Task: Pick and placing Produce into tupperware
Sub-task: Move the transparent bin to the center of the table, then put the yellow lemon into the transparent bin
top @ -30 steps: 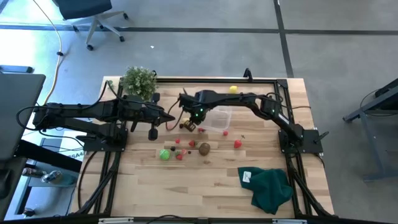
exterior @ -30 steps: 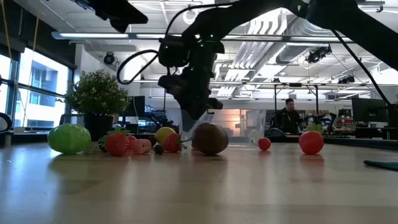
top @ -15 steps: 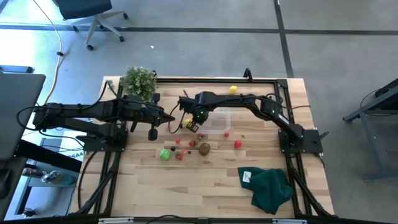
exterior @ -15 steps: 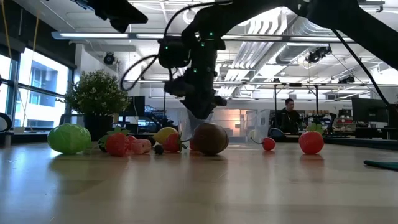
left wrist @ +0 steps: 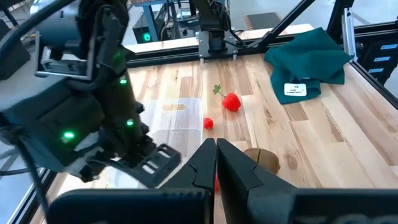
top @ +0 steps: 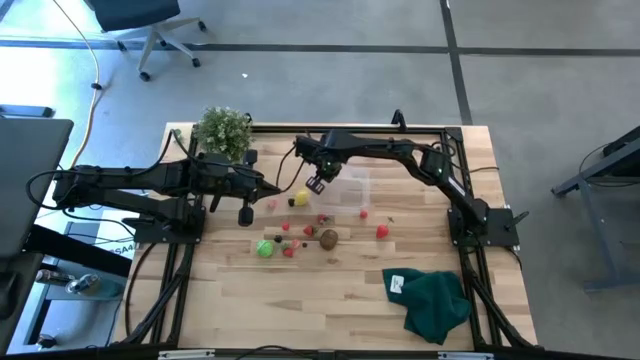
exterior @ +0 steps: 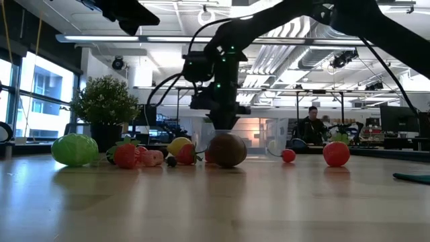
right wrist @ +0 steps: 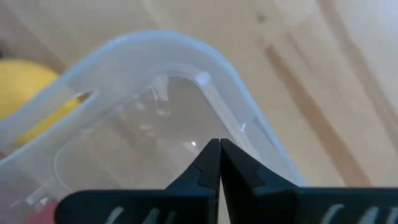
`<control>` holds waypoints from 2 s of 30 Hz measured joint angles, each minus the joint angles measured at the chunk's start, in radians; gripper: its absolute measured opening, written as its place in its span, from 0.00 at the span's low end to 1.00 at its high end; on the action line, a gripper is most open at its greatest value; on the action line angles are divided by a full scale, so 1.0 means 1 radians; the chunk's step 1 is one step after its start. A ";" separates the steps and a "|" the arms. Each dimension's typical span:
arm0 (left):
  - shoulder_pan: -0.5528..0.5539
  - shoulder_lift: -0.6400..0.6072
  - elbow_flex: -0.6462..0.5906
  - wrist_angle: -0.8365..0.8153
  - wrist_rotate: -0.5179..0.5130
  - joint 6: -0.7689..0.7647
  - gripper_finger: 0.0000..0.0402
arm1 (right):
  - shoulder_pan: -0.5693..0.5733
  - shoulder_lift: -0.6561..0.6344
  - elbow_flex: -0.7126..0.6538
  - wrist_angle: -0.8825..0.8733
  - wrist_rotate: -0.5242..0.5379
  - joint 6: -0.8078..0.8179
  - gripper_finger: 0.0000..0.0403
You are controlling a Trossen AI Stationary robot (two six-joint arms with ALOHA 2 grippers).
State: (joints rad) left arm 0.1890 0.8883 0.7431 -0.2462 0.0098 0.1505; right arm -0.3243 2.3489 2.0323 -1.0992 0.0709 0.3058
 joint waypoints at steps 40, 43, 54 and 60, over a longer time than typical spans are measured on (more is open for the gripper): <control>0.000 0.000 0.000 0.006 -0.028 0.009 0.01 | -0.142 -0.587 -0.060 -0.142 0.037 0.032 0.00; 0.000 0.000 0.000 0.006 -0.028 0.010 0.01 | -0.139 -0.725 -0.191 -0.146 0.041 0.095 0.00; 0.000 0.000 0.000 0.006 -0.028 0.010 0.01 | -0.019 -1.205 -0.753 -0.030 0.000 0.474 0.00; 0.000 0.000 0.000 0.006 -0.028 0.029 0.01 | 0.018 -1.316 -0.929 0.052 -0.049 0.507 0.00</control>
State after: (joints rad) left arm 0.1890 0.8879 0.7429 -0.2398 -0.0181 0.1796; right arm -0.3059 1.0327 1.1033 -1.0475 0.0216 0.8127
